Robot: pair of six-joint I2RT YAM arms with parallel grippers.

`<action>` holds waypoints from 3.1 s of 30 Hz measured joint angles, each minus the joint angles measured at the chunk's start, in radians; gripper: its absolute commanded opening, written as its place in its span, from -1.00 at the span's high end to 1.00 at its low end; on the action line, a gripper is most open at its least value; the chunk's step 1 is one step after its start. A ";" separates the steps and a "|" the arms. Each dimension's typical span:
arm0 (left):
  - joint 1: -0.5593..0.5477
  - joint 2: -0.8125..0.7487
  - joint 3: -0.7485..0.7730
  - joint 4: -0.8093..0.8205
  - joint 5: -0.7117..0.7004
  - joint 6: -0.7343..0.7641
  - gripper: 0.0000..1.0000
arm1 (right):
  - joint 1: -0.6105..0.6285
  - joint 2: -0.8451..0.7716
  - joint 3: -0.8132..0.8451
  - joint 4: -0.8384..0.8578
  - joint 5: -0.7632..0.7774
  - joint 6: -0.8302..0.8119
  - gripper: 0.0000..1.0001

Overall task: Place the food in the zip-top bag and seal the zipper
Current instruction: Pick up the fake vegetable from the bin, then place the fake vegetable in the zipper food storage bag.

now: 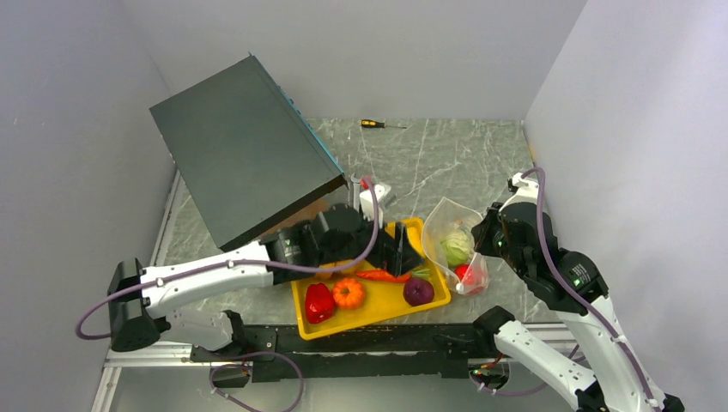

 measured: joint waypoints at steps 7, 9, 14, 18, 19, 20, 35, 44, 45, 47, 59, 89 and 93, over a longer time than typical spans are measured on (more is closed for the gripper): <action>-0.175 0.012 -0.137 0.003 -0.114 0.051 -0.96 | 0.000 0.008 0.000 -0.008 0.024 -0.005 1.00; -0.206 0.071 -0.130 -0.002 -0.146 0.051 -0.94 | 0.000 0.008 0.000 -0.010 0.024 -0.005 1.00; -0.247 0.275 -0.016 -0.088 -0.209 0.044 -0.90 | 0.000 0.003 0.000 -0.013 0.024 -0.005 1.00; -0.250 0.339 0.027 -0.116 -0.223 0.015 -0.83 | 0.000 0.003 0.002 -0.020 0.024 -0.005 1.00; -0.248 0.346 0.035 -0.129 -0.225 0.006 -0.81 | 0.000 0.002 0.003 -0.023 0.024 -0.006 1.00; -0.243 0.356 0.048 -0.141 -0.225 -0.008 -0.79 | 0.000 0.001 0.005 -0.024 0.024 -0.006 1.00; -0.063 0.480 0.020 -0.112 -0.064 -0.196 -0.66 | 0.000 -0.017 0.010 -0.040 0.028 -0.011 1.00; -0.055 0.551 0.036 -0.049 0.015 -0.223 -0.74 | 0.000 -0.019 0.010 -0.040 0.028 -0.016 1.00; -0.054 0.560 0.039 -0.043 0.023 -0.224 -0.74 | 0.000 -0.020 0.010 -0.040 0.028 -0.016 1.00; -0.053 0.579 0.042 -0.027 0.040 -0.225 -0.74 | 0.000 -0.023 0.010 -0.040 0.028 -0.016 1.00; -0.049 0.607 0.060 -0.015 0.058 -0.220 -0.21 | 0.000 -0.033 0.009 -0.040 0.027 -0.016 1.00; -0.126 0.097 -0.059 -0.014 -0.247 0.037 0.21 | 0.000 -0.007 -0.008 -0.019 0.019 -0.027 1.00; -0.142 0.041 -0.051 0.016 -0.273 0.076 0.09 | 0.000 -0.007 -0.008 -0.017 0.019 -0.027 1.00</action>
